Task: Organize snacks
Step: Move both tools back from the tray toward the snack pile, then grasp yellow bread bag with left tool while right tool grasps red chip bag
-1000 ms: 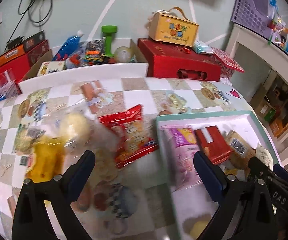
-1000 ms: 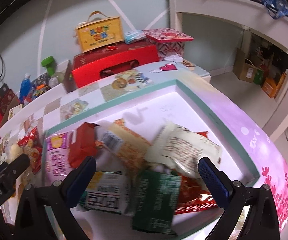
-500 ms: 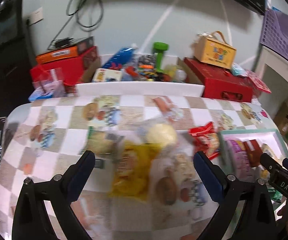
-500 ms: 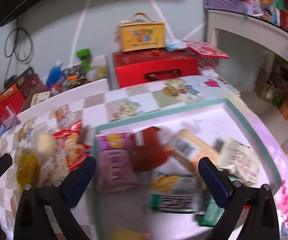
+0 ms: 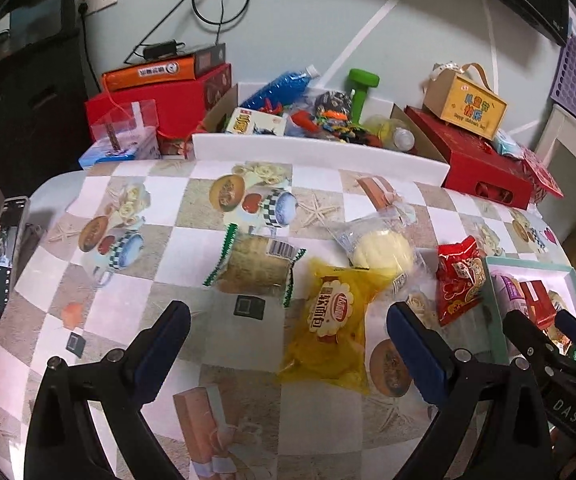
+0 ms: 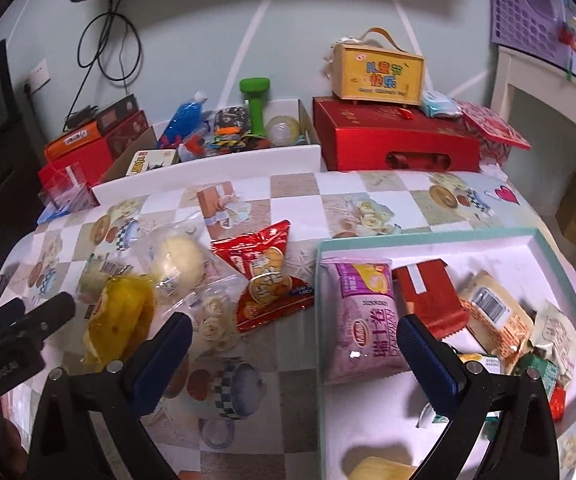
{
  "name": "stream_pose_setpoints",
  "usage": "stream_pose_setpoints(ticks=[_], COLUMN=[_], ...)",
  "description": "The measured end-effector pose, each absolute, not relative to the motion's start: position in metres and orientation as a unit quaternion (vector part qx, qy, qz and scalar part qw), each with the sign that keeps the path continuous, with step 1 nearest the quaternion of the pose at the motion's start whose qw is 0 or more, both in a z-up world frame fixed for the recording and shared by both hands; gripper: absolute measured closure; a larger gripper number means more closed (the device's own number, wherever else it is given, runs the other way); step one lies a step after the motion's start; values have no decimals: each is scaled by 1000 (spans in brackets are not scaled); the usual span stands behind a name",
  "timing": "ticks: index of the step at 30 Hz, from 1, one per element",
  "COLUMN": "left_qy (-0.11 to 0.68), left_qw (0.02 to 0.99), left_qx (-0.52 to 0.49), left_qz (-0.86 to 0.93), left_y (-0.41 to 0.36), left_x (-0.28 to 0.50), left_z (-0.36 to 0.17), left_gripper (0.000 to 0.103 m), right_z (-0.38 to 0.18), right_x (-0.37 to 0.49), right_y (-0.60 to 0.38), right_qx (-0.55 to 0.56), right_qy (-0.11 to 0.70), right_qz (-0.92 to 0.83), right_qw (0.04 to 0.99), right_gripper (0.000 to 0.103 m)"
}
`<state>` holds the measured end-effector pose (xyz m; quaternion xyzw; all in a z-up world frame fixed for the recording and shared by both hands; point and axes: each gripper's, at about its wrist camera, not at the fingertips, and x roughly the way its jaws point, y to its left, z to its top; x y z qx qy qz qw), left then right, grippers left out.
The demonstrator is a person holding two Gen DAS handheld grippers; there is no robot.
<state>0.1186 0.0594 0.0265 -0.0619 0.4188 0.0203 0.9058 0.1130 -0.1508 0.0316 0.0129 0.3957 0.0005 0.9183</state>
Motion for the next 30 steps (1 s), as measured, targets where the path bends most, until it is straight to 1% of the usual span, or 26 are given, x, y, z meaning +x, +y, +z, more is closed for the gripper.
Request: stream_pose_setpoints(ticks=[6,18,22,24,26,28,29,30], left_qy=[439,445,453,457,464,468,469,472], left_qw=[896,893,889,887,884,882,881,879], left_qx=[-66,-58,-56,-55,-54,-55,-56,-57], left_qz=[16,-17,-25,-28,-31,-33,-33,-34], left_y=[57,43,37,35,34,34,34,34], left_x=[134,158,164,167,169,170,170,171], left_z=[14,2,-6,-10,-15,-19,-20,-22], left_gripper=[4,5,5,7,12,15,20,22], right_z=[36,46,35,28,21,16,14,10], right_x=[120,154,162,166,170,171,172,173], right_y=[-151,-145,-140,-138,-137,-135,-134,-133], right_qx=[19,9,3,-3,-4,-8,-10,-15], right_qy=[381,348,355,361,370,377,380,387], right_qz=[-4,7,20,21,26,30,32,36], right_qw=[924,938,934,932,929,926,924,921], right_gripper=[0,1,8,11,19,24,27,28])
